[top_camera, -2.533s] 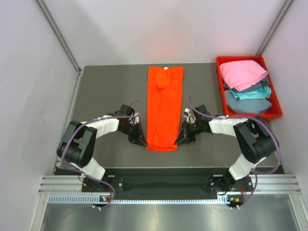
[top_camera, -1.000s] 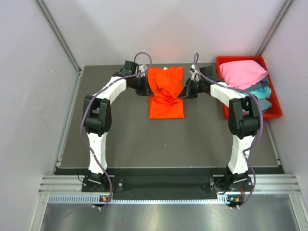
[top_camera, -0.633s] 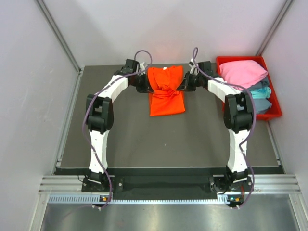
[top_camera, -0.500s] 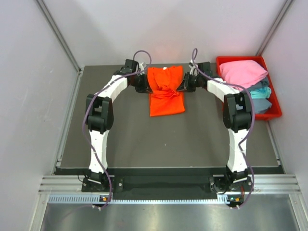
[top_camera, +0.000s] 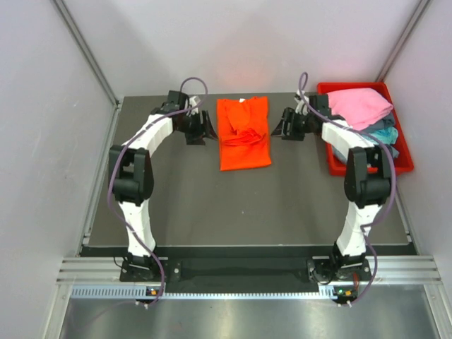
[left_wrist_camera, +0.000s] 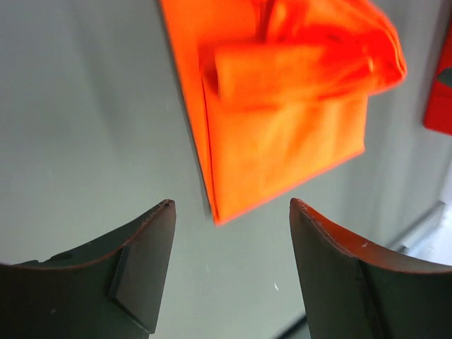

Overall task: Fold and stack the t-shirts
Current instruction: Fold the tshirt

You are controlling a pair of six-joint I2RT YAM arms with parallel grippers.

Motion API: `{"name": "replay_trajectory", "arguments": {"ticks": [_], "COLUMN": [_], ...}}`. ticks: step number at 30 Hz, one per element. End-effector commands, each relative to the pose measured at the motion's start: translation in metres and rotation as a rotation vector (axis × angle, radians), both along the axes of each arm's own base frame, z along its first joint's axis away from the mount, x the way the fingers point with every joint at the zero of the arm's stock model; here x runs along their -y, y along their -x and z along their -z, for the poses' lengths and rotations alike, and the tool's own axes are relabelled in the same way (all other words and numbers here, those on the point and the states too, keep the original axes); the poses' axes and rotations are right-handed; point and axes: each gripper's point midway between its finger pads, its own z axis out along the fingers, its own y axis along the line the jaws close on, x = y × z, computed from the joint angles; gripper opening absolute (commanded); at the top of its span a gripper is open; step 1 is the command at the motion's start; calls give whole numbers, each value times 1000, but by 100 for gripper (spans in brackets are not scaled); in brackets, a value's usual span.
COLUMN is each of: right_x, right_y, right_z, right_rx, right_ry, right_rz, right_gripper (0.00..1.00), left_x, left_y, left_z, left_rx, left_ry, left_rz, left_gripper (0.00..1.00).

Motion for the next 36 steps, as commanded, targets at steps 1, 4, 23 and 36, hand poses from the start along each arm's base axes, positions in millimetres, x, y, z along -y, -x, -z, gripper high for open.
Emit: {"name": "replay_trajectory", "arguments": {"ticks": [1, 4, 23, 36], "right_x": [9, 10, -4, -32], "right_y": [23, 41, 74, 68], "right_z": [-12, 0, 64, 75], "right_rx": [19, -22, -271, -302], "right_ry": [-11, -26, -149, -192], "right_rz": [-24, -35, -21, -54], "right_gripper": [59, 59, 57, 54], "left_x": [2, 7, 28, 44], "left_y": [31, 57, 72, 68], "left_z": [-23, -1, 54, 70], "left_rx": [-39, -137, -308, -323], "left_ry": [94, 153, 268, 254], "left_rz": [8, 2, -22, 0], "left_gripper": [70, 70, 74, 71]}}
